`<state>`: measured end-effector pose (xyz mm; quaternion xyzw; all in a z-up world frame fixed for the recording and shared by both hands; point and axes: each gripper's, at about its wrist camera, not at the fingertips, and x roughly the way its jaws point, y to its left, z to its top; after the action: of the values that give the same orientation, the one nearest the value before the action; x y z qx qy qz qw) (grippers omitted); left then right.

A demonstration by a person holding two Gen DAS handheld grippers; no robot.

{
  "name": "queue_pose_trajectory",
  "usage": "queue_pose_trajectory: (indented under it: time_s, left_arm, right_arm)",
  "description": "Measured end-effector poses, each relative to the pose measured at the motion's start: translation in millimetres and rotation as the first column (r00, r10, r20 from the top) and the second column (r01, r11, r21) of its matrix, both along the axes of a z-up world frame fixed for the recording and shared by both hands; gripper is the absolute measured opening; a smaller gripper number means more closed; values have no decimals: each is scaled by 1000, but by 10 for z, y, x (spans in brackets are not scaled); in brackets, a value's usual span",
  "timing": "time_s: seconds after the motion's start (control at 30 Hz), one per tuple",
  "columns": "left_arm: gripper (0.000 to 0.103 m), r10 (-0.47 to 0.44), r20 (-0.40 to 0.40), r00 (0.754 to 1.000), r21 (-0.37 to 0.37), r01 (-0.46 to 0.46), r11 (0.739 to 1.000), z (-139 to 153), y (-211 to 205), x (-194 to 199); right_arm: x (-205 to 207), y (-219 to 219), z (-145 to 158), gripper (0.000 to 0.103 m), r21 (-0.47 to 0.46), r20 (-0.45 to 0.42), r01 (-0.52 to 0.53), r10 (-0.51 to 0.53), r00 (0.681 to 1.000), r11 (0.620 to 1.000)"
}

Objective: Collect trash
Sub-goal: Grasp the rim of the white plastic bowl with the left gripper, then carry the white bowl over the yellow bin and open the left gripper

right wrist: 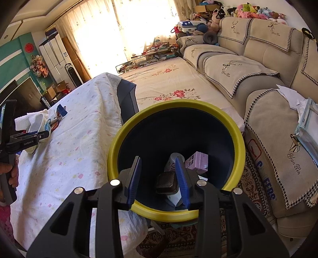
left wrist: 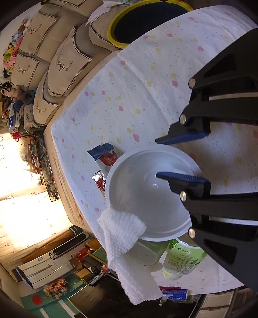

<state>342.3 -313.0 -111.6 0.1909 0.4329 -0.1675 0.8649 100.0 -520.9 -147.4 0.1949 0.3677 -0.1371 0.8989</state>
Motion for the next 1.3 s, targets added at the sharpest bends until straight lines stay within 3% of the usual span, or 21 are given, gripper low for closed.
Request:
queue_pose_trajectory:
  time_s: [0.03, 0.27, 0.6, 0.7, 1.0, 1.3]
  left_arm:
    - [14, 7, -3, 1000, -11, -7, 1000, 1, 16, 4]
    - [6, -18, 39, 999, -63, 21, 998, 176, 100, -304]
    - [6, -193, 47, 980, -223, 198, 954, 547, 196, -1407]
    - [6, -260, 56, 964, -218, 265, 939, 604, 113, -1750]
    - [6, -445, 52, 894, -185, 446, 875, 643, -635, -2347]
    - [6, -510, 16, 860, -159, 506, 848, 518, -1474, -2203]
  right_arm:
    - [0, 6, 4, 34, -1, -1, -1, 1, 1000, 1000]
    - [-22, 52, 33, 34, 1, 2, -17, 17, 1000, 1000]
    - [-99, 167, 147, 34, -4, 30, -47, 47, 998, 999]
    - [-152, 183, 207, 34, -13, 46, -46, 47, 998, 999]
    - [-542, -138, 332, 34, -59, 75, 87, -82, 994, 994]
    - [-1024, -606, 332, 34, -62, 96, 221, -215, 972, 973]
